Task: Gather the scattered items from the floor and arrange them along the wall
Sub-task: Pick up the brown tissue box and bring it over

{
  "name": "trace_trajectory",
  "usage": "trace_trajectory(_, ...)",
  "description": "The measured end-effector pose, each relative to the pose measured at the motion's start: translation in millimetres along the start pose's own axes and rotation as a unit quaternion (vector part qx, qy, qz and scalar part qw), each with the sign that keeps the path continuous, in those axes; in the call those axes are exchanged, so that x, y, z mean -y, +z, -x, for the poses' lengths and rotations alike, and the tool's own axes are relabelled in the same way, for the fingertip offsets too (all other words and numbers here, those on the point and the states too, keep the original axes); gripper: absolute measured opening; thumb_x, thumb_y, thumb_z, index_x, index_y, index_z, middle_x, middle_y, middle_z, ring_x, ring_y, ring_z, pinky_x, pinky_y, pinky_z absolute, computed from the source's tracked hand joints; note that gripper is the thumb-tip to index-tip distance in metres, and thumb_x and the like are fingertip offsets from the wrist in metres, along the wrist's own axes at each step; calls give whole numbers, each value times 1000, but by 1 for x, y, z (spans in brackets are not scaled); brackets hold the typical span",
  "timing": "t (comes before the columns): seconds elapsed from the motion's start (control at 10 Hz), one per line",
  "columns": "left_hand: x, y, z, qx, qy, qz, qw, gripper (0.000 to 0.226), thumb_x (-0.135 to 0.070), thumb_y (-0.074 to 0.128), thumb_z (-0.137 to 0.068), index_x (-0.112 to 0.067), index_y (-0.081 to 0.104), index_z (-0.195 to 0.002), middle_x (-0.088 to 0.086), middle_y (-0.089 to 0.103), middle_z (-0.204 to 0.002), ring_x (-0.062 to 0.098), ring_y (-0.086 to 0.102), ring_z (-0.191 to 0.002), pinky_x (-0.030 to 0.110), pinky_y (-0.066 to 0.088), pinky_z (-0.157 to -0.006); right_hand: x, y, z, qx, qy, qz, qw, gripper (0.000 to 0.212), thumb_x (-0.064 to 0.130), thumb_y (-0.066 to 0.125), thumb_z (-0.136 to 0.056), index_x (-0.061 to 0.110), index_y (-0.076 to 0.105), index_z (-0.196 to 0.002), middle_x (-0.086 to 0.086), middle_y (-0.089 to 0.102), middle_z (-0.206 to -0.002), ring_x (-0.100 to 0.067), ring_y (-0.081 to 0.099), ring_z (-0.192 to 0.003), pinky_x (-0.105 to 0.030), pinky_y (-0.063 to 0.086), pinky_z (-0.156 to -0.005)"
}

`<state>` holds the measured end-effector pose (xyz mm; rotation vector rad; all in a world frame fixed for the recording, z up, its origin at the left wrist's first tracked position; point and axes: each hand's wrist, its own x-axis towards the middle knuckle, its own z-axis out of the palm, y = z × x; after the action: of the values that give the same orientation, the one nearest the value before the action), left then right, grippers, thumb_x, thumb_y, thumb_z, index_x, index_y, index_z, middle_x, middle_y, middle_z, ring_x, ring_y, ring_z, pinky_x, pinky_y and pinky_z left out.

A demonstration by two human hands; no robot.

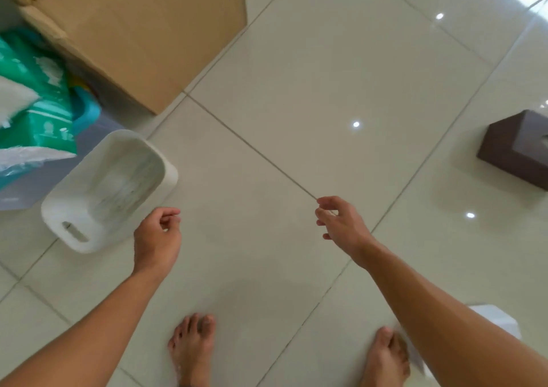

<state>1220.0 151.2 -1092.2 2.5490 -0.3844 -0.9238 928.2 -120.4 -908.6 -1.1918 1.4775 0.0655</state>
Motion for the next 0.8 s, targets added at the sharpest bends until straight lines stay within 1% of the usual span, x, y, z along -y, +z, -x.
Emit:
trace_trajectory(0.1, -256, -65, 83, 51, -8, 26, 998, 16, -9, 58, -90, -18, 70, -96, -1, 70, -85, 18, 67, -85, 28, 47, -70, -24, -50, -8, -11, -8, 33, 999, 32, 31, 55, -100, 25, 58, -131, 8, 57, -129, -15, 64, -110, -47, 53, -101)
trace_trajectory(0.2, -237, -4, 101, 123, -17, 21, 992, 16, -9, 58, -91, -18, 69, -99, 1, 71, -89, 20, 70, -91, 29, 50, -73, -57, -105, -12, -49, 5, 38, 998, 31, 29, 56, -99, 25, 59, -129, 7, 58, -127, -17, 64, -109, -49, 52, -101)
trace_trajectory(0.3, -269, 42, 118, 186, -9, 0, 982, 14, -14, 58, -94, -21, 67, -102, 2, 70, -96, 20, 69, -98, 39, 53, -89, -97, -157, -11, -82, 29, 49, 995, 30, 27, 56, -99, 23, 60, -129, 3, 59, -128, -20, 65, -109, -50, 52, -101)
trace_trajectory(0.4, -290, 82, 138, 221, 6, -22, 975, 16, -17, 58, -95, -21, 67, -108, 2, 68, -104, 21, 64, -105, 36, 50, -91, -132, -206, -6, -103, 61, 65, 991, 31, 25, 56, -100, 21, 59, -131, -2, 57, -133, -22, 64, -111, -49, 51, -102)
trace_trajectory(0.5, -323, 116, 161, 217, 41, -69, 973, 25, -18, 56, -97, -18, 65, -120, 0, 65, -119, 17, 57, -107, 28, 41, -89, -160, -255, -6, -143, 73, 115, 980, 31, 22, 56, -101, 17, 60, -131, -2, 55, -134, -22, 60, -110, -35, 46, -100)
trace_trajectory(0.6, -339, 143, 174, 238, 82, -137, 958, 44, -19, 55, -96, -17, 52, -140, 3, 48, -145, 19, 49, -126, 30, 38, -101, -165, -287, -15, -222, 67, 249, 941, 30, 23, 55, -99, 17, 61, -127, -2, 53, -133, -25, 61, -109, -36, 46, -88)
trace_trajectory(0.7, -365, 192, 183, 267, 112, -192, 938, 67, -24, 55, -97, -17, 25, -157, 2, 8, -166, 20, 20, -151, 33, 21, -118, -161, -335, -40, -311, 43, 286, 905, 33, 18, 57, -95, 14, 58, -128, -5, 50, -131, -32, 59, -107, -35, 41, -76)
trace_trajectory(0.8, -380, 237, 190, 312, 85, -259, 910, 80, -36, 56, -97, -18, 9, -160, 3, -17, -166, 28, 1, -154, 39, 14, -122, -148, -374, -73, -376, 18, 296, 878, 45, 8, 60, -88, 10, 49, -132, -10, 42, -137, -38, 55, -108, -38, 39, -72)
